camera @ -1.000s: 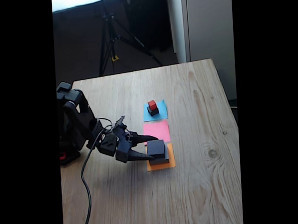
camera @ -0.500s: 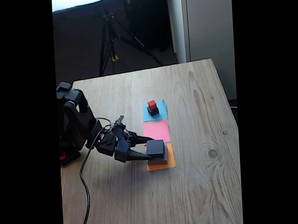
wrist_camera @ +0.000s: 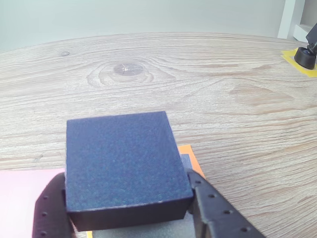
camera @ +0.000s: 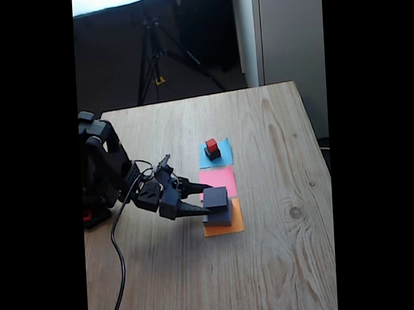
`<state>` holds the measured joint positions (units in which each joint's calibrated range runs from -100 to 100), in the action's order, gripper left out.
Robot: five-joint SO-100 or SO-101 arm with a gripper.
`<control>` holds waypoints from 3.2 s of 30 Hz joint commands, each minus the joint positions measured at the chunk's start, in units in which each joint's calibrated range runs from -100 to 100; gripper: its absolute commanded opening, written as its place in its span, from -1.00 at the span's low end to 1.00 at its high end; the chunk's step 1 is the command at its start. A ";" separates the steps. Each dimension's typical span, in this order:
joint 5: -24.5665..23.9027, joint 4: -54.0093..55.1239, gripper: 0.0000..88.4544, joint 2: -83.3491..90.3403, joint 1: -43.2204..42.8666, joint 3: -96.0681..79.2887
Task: Tower of hanoi
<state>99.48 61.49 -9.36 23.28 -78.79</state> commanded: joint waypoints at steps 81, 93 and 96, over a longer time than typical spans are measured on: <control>0.52 -85.73 -0.66 54.18 -15.97 11.88; 0.52 -54.89 -0.66 42.60 -17.39 -1.39; 0.52 -48.17 -0.66 38.96 -17.73 -2.84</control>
<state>99.48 5.12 32.45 6.35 -81.23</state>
